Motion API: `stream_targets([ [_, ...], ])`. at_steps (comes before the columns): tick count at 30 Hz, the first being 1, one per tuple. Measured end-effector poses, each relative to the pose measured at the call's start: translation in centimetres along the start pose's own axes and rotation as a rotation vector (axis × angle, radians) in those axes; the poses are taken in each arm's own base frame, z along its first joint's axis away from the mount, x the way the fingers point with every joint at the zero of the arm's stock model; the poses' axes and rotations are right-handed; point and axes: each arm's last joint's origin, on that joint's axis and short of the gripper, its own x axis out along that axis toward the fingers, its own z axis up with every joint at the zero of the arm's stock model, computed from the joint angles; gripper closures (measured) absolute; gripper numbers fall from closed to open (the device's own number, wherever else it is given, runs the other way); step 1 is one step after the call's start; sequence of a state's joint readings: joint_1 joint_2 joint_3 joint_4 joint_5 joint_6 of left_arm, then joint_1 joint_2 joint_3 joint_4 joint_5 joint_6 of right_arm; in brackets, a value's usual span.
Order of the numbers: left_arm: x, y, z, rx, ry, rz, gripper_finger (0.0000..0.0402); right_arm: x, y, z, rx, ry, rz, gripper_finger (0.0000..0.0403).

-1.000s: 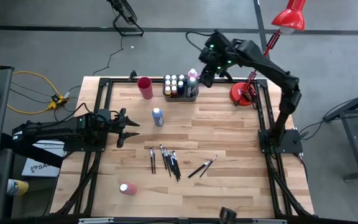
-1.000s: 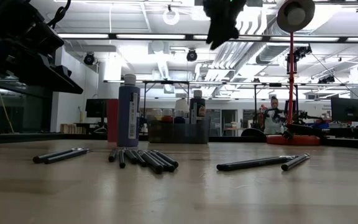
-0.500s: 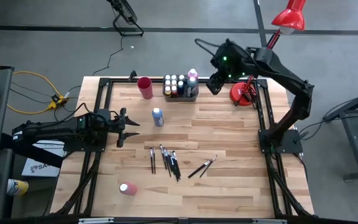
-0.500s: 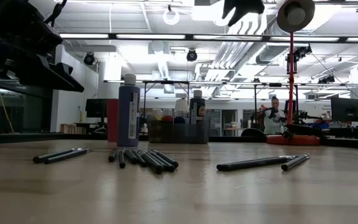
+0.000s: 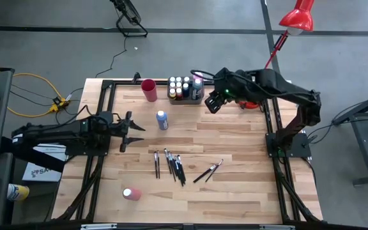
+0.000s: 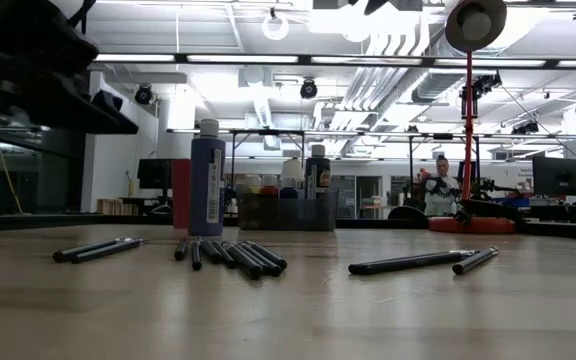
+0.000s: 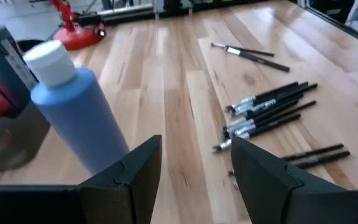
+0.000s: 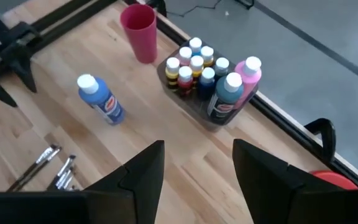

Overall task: Pick & Place Paint Supplies
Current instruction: Put the blue paint bottle into the black bin

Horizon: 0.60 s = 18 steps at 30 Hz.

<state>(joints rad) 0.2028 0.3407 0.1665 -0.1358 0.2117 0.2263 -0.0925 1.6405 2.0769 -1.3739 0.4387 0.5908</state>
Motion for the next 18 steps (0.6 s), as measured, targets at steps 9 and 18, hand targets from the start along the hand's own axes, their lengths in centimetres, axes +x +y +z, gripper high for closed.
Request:
stream_targets([
  [9, 1.1, 1.0, 1.2, 0.05, -0.061, 0.188, 0.0209, -0.6, 1.1, -0.7, 0.034, -0.001, 0.028, 0.022],
  [18, 2.4, 2.7, 4.1, 0.165, 0.052, 0.417, 0.0136, -0.7, 1.2, -0.8, 0.021, 0.0, 0.031, 0.022],
])
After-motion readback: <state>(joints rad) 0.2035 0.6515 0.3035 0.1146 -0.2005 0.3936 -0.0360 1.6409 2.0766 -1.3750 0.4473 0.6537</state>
